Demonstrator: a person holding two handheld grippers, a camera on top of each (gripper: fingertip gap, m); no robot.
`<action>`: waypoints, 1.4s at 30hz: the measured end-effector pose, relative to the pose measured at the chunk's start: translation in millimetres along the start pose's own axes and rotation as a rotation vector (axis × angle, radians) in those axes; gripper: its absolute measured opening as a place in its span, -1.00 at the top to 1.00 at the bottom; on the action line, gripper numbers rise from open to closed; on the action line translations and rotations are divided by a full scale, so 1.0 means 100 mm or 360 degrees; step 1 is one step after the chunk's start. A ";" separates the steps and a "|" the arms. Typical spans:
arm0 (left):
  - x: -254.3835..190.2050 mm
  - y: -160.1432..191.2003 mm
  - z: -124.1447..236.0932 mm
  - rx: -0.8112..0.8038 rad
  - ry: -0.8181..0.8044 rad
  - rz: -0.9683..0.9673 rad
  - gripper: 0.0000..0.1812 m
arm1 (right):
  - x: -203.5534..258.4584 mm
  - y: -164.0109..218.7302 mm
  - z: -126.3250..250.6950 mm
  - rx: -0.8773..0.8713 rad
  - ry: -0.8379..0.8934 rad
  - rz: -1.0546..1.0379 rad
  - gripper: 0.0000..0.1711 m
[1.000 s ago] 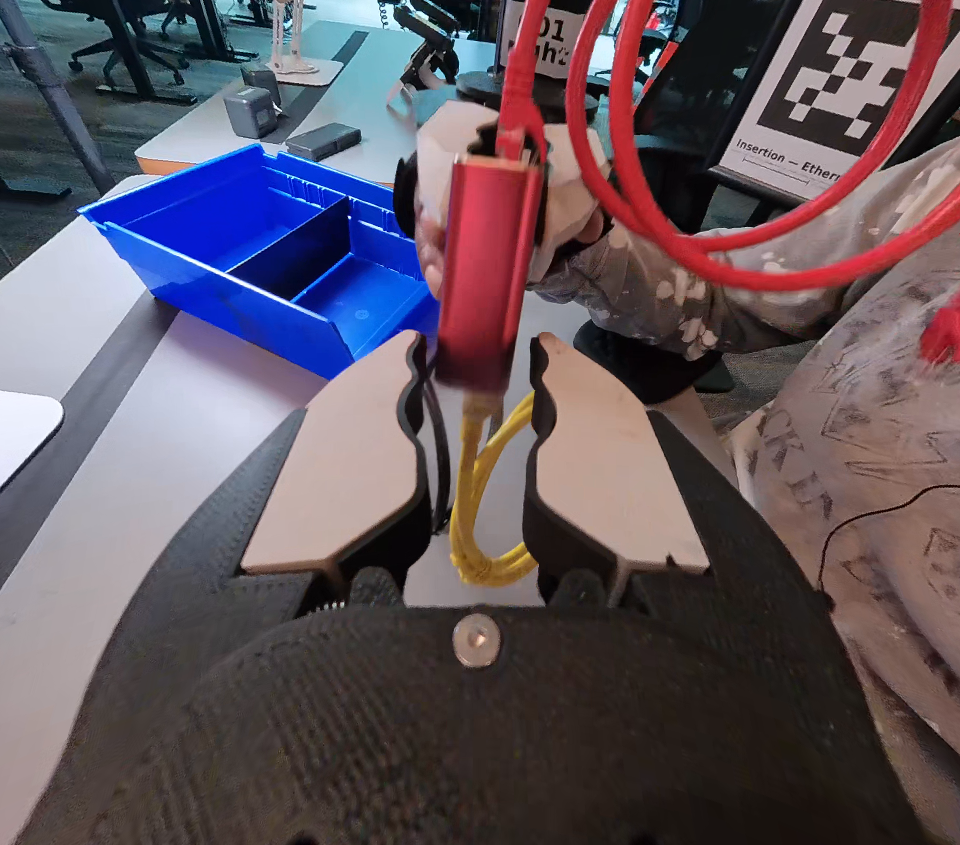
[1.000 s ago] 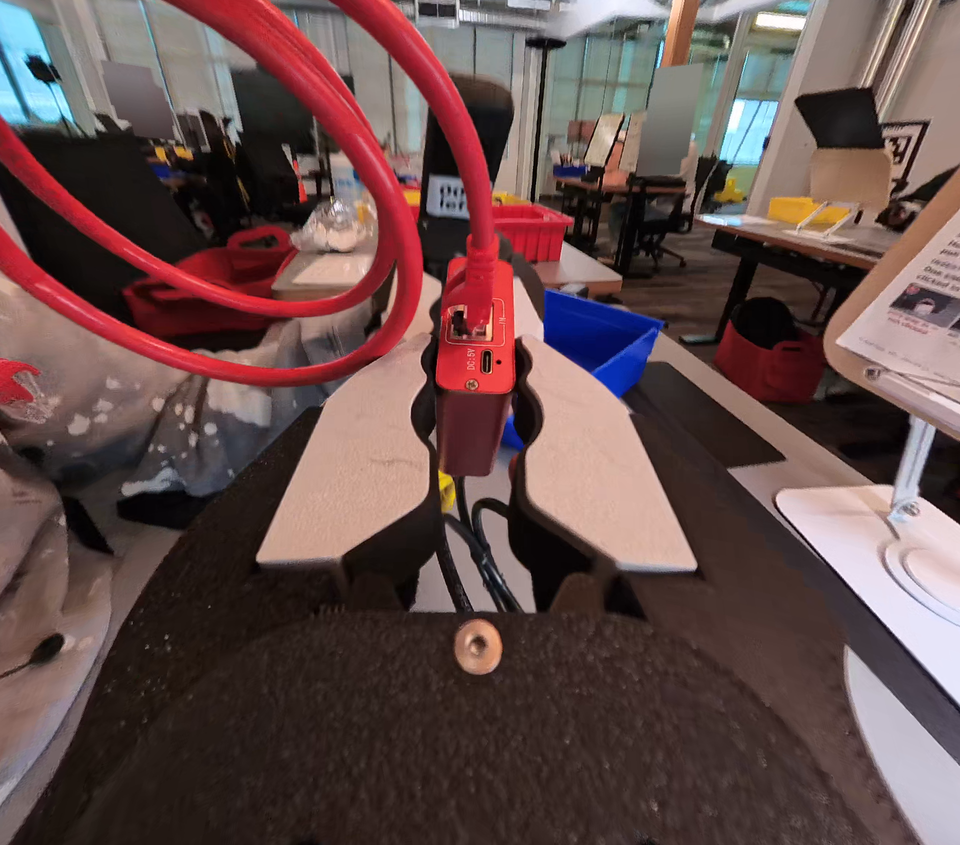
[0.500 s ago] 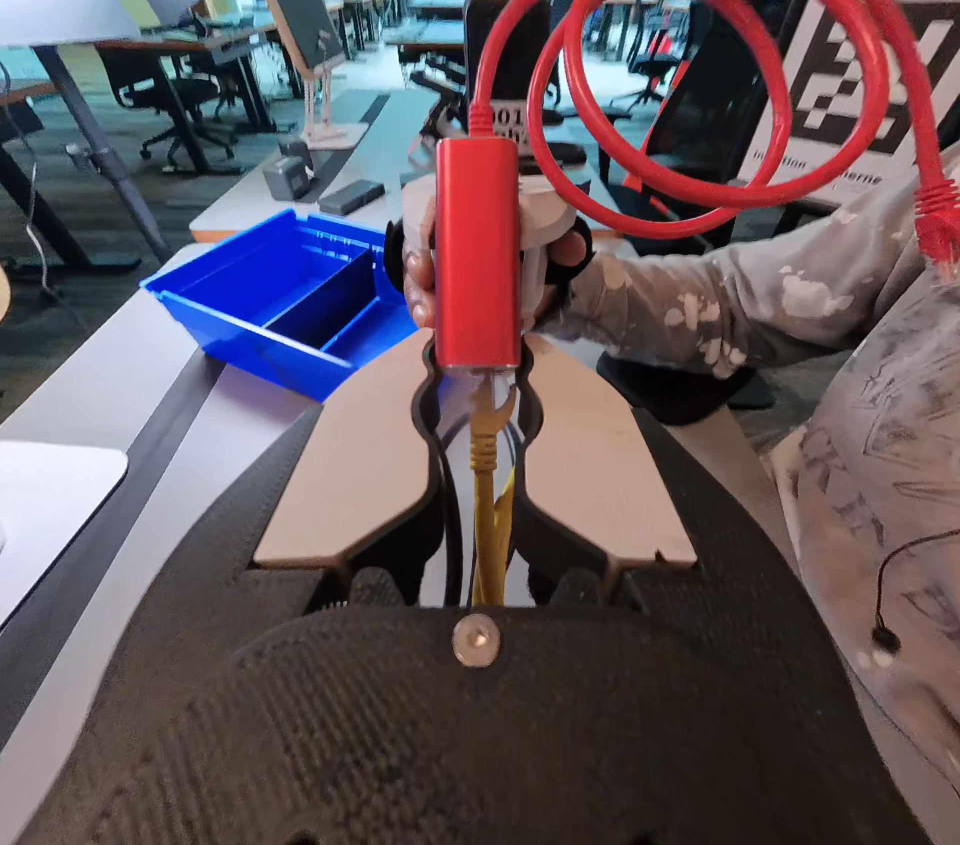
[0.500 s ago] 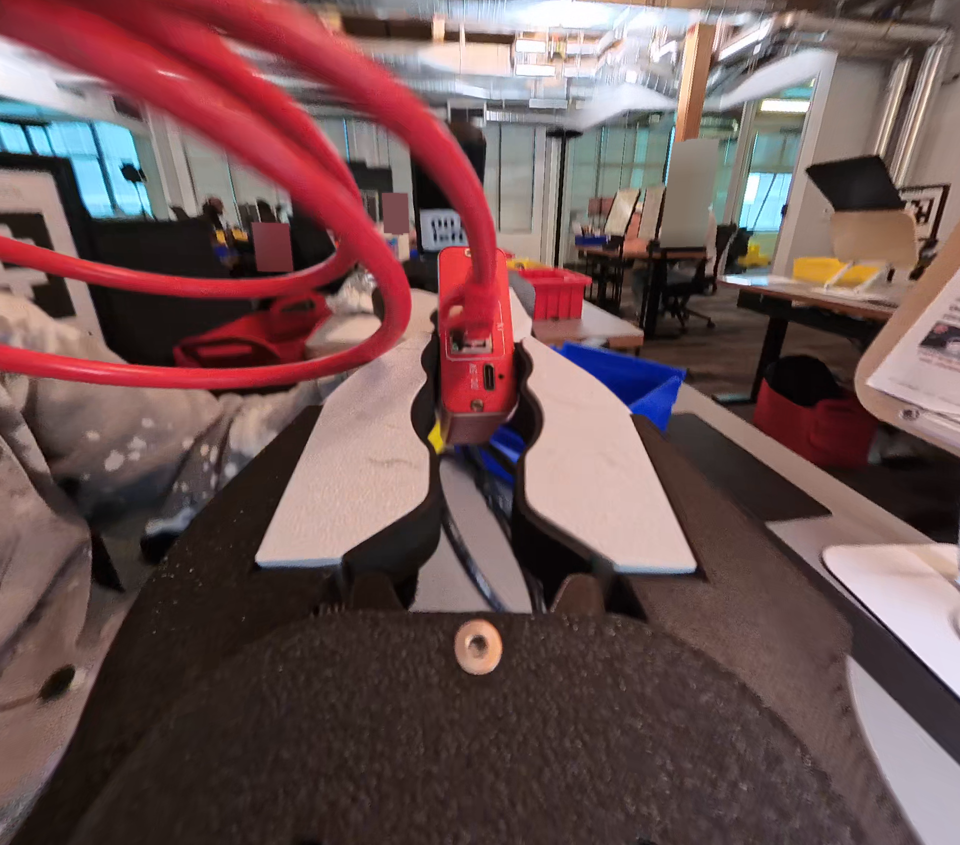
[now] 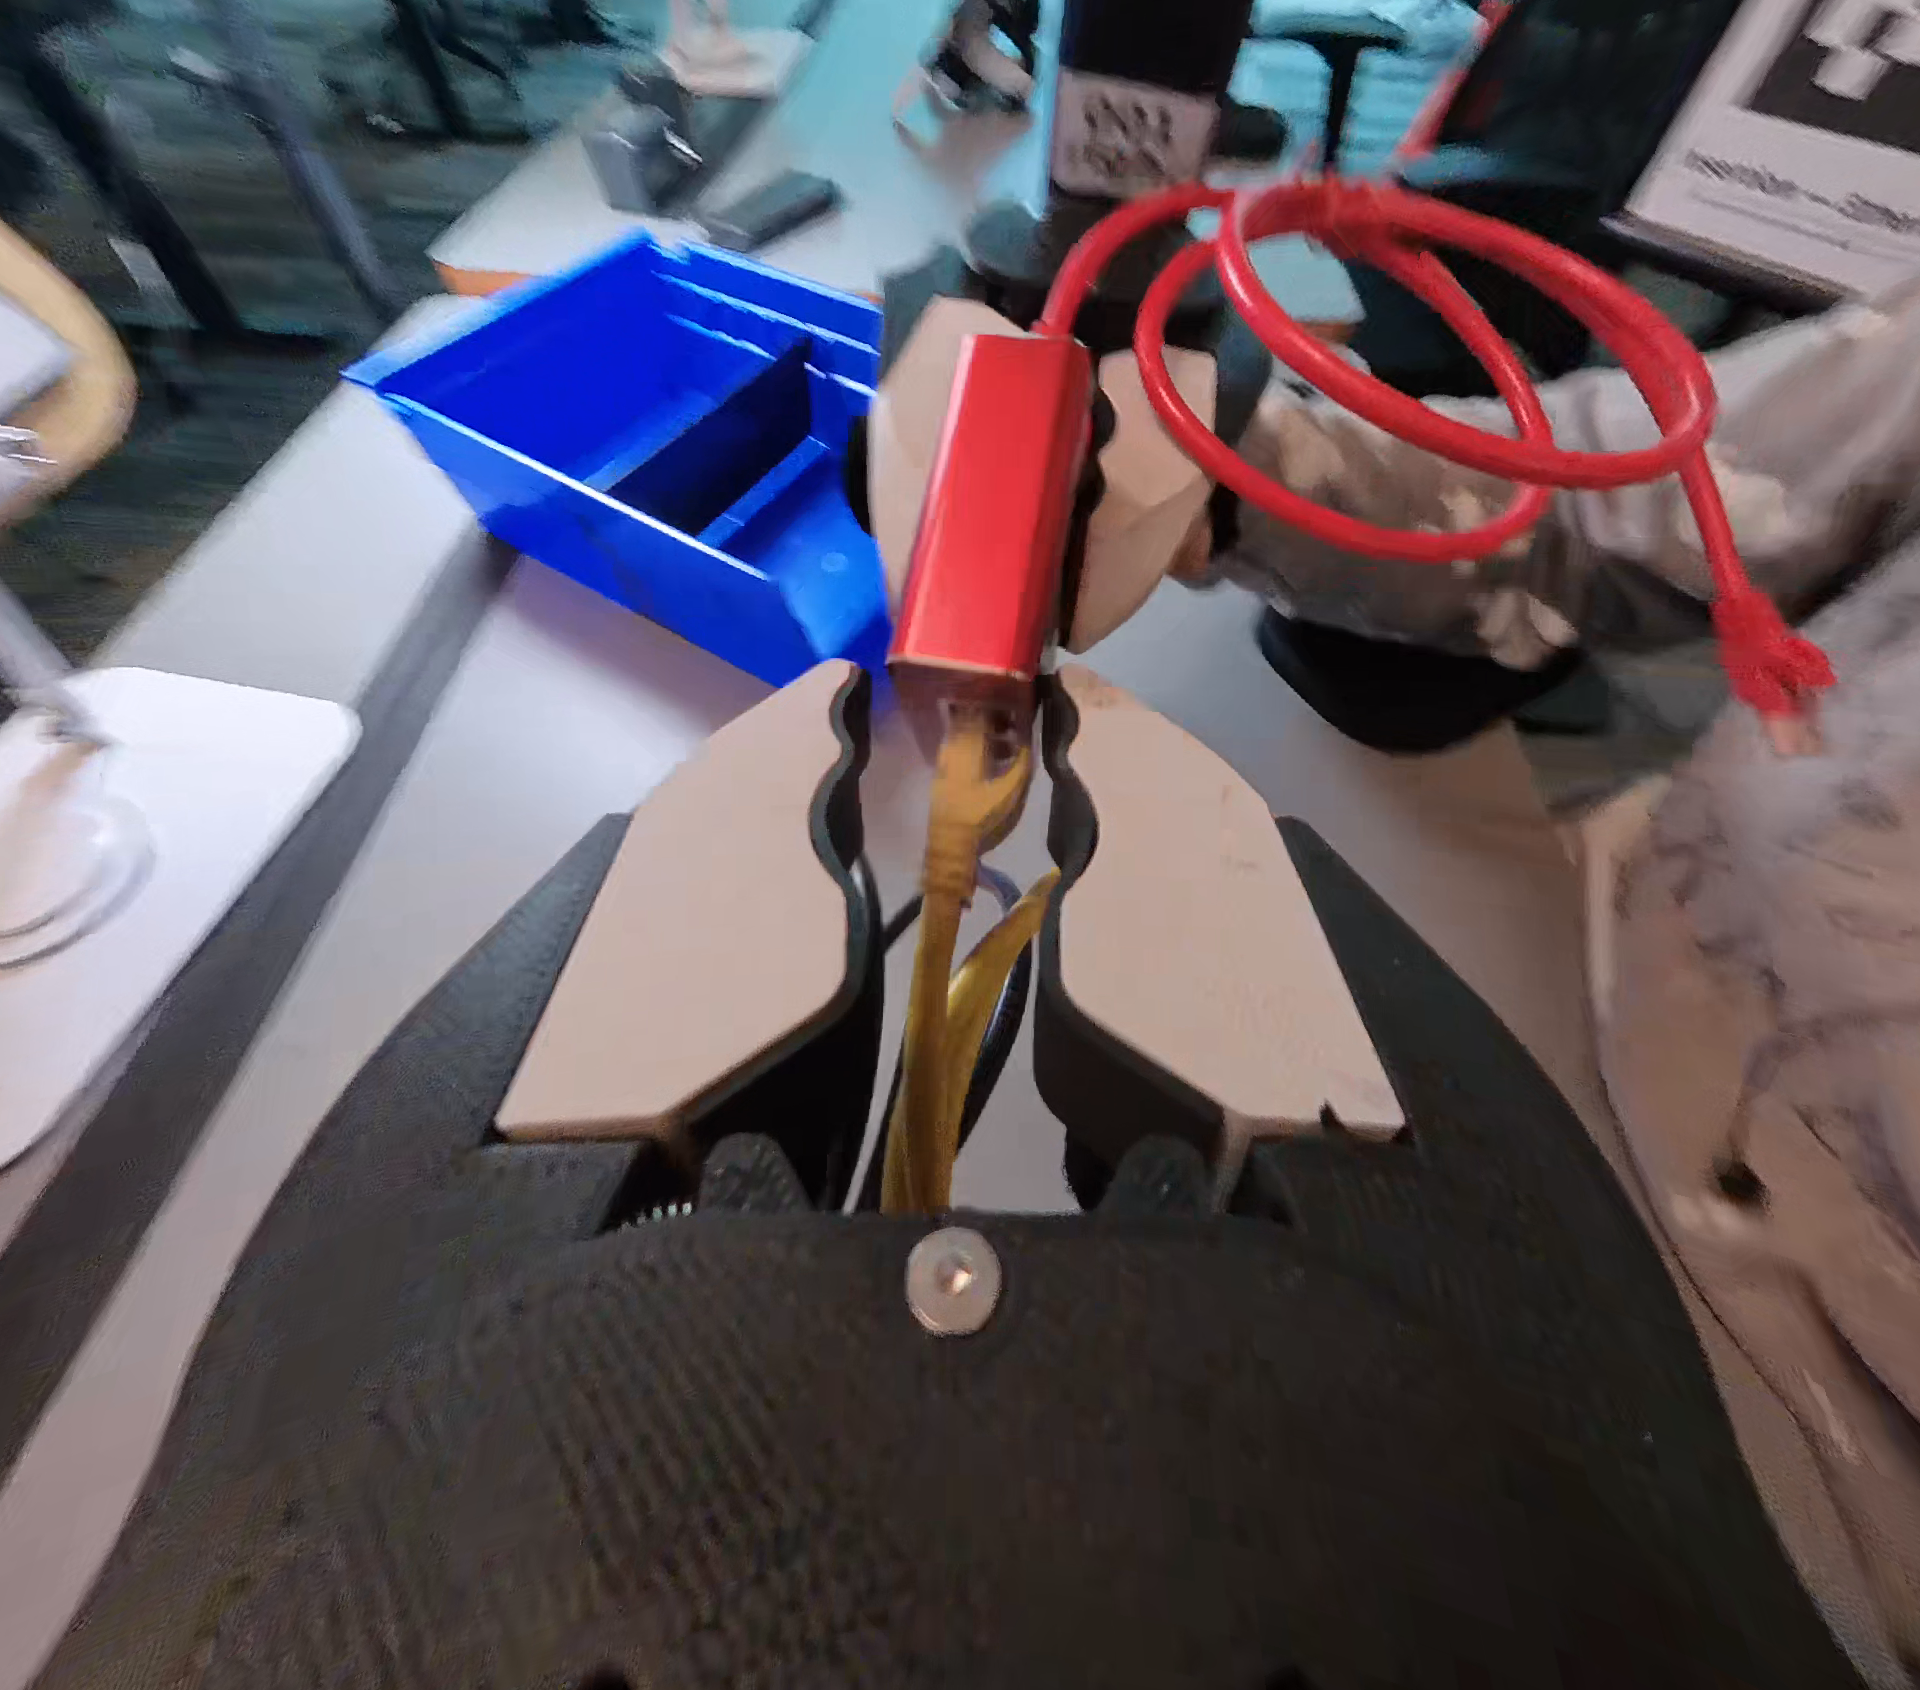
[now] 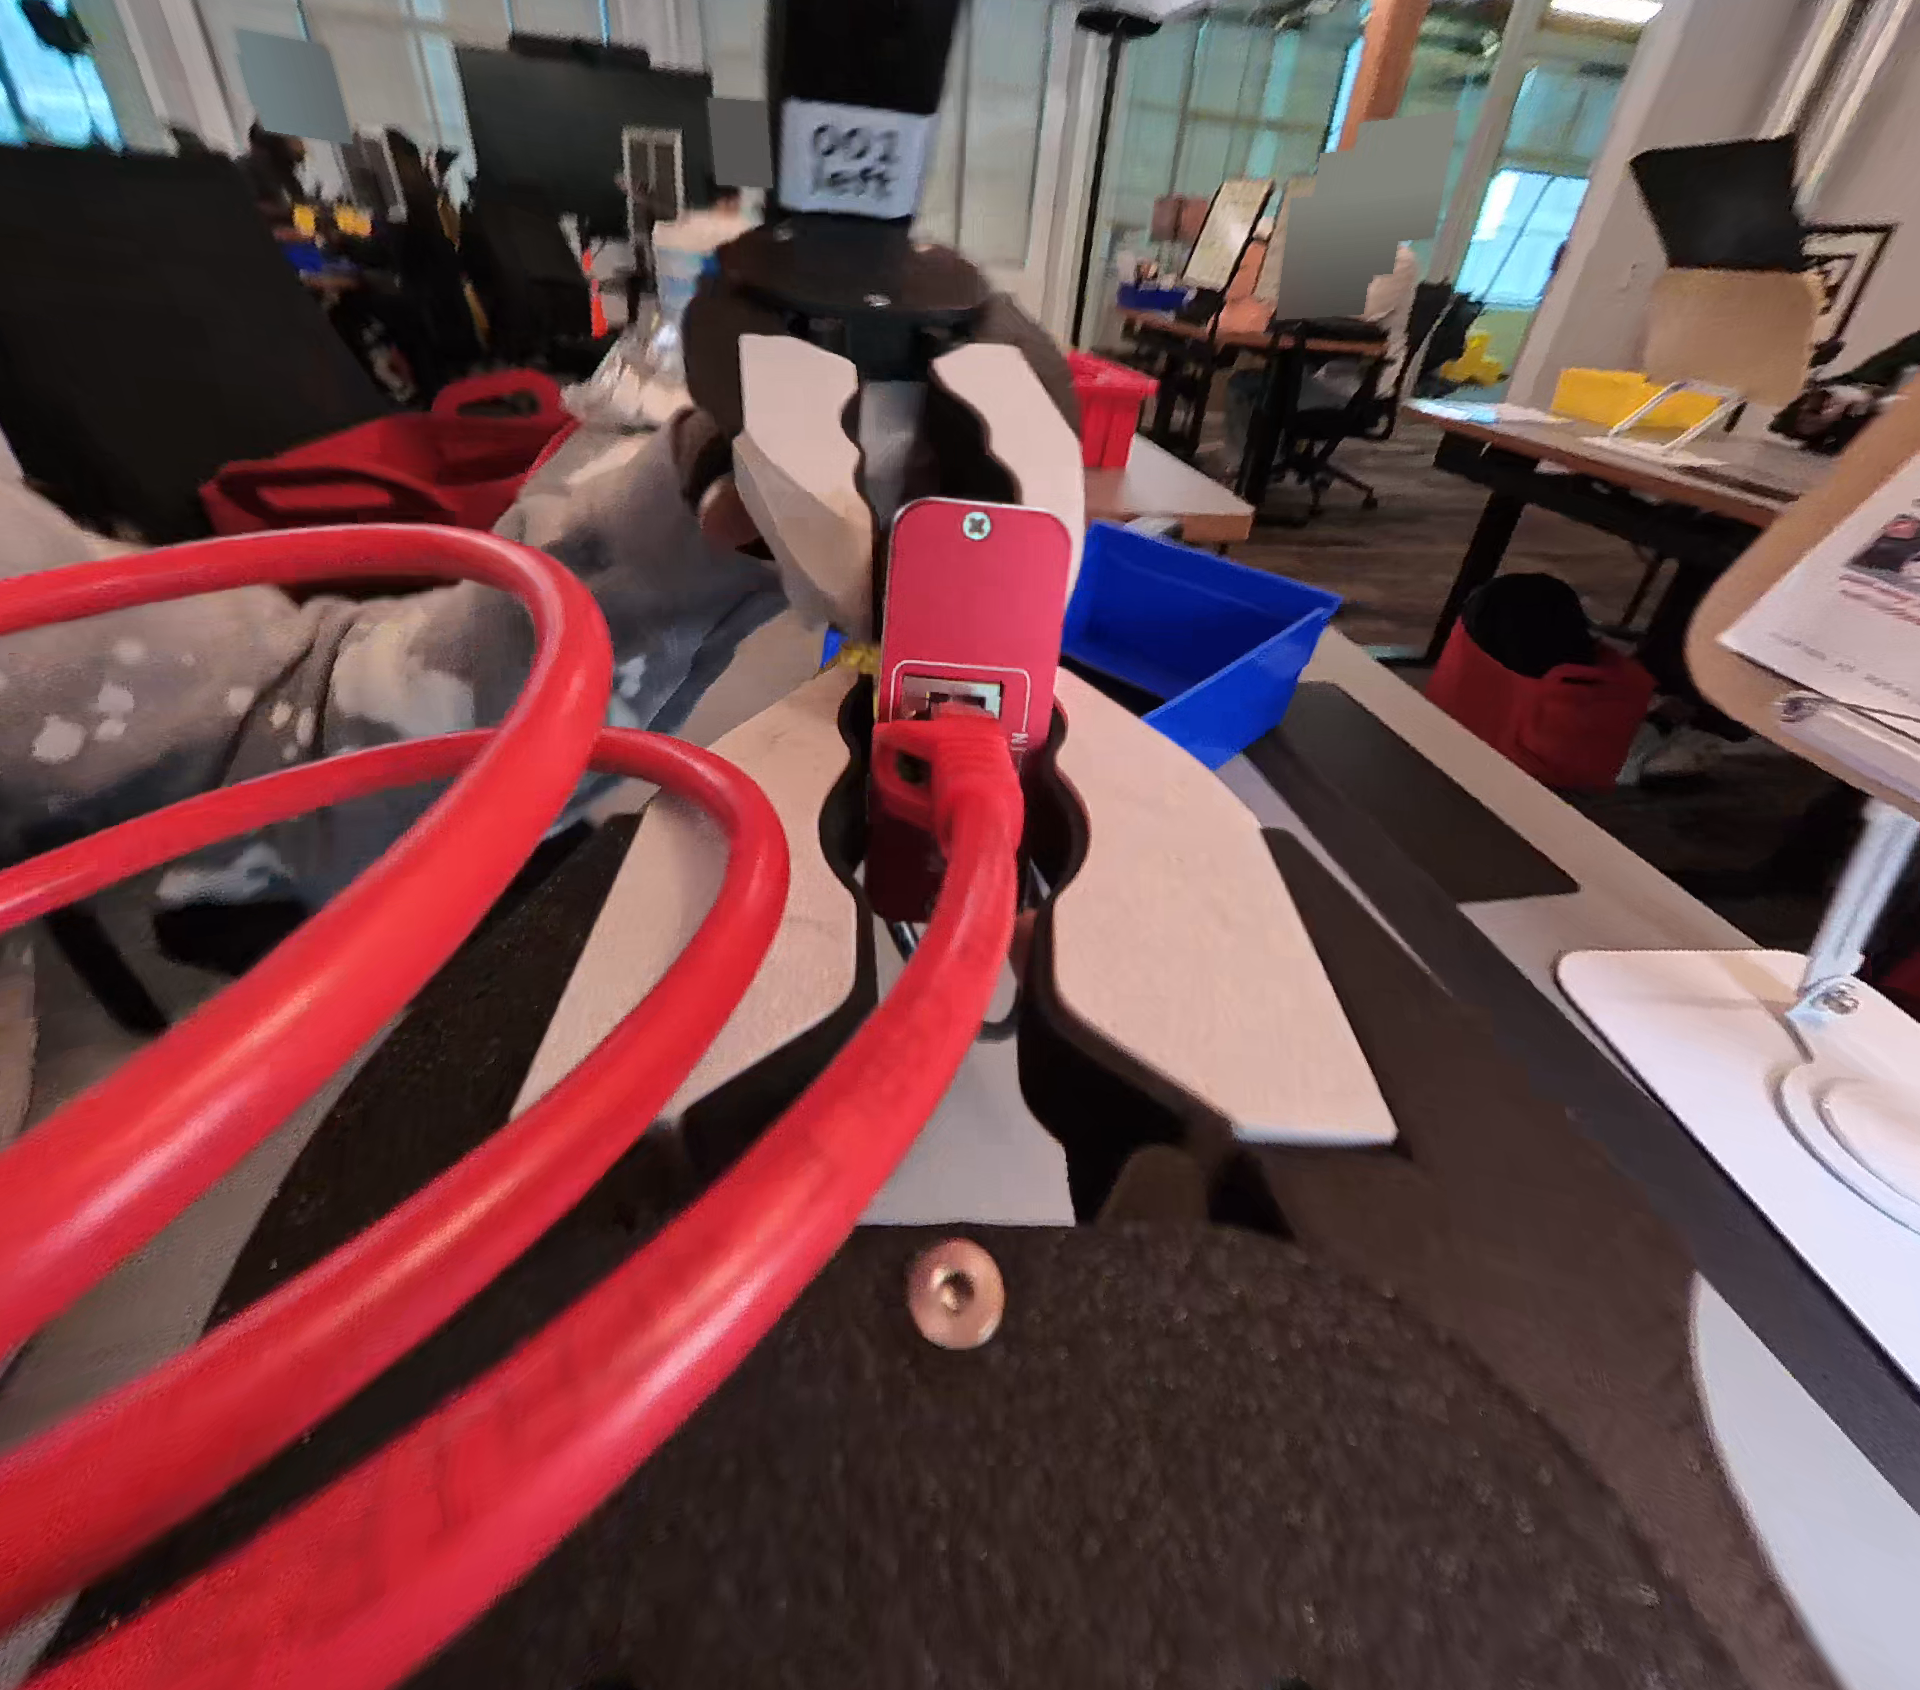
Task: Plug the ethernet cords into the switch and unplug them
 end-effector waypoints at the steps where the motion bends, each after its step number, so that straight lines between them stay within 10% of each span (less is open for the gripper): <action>1: 0.07 -0.07 0.06 -0.0048 -0.0119 -0.0011 0.64 | -0.06 -0.05 0.05 -0.0085 0.0019 -0.0039 0.68; 8: -0.07 -0.72 0.33 -0.0363 -0.0506 -0.0262 0.61 | -0.26 -0.41 0.41 -0.0639 0.0029 -0.0204 0.68; 16: -0.77 -0.61 -0.55 -0.0320 0.0336 0.0014 0.57 | -0.32 -0.67 0.68 -0.1006 0.0181 -0.0209 0.69; 21: -0.58 -0.40 -1.12 -0.0527 0.0262 0.0286 0.51 | -0.12 -0.80 0.69 -0.1021 0.0085 -0.0138 0.69; 32: -0.21 -0.29 -0.80 -0.0494 0.0136 0.0492 0.64 | -0.08 -0.75 0.61 -0.0821 0.0240 0.0161 0.69; 42: 0.01 -0.25 -0.33 -0.0157 -0.0274 -0.0076 0.39 | 0.09 -0.62 0.43 -0.0690 -0.0023 0.0112 0.69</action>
Point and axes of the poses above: each gripper's, where its closed fingertips meet, z back along the fingers, y out of its underside, x = y × z across the jaws, the point moved 2 cm from there along z, back along the fingers, and after that the axes turned 13 degrees about -z, right-handed, at the moved point
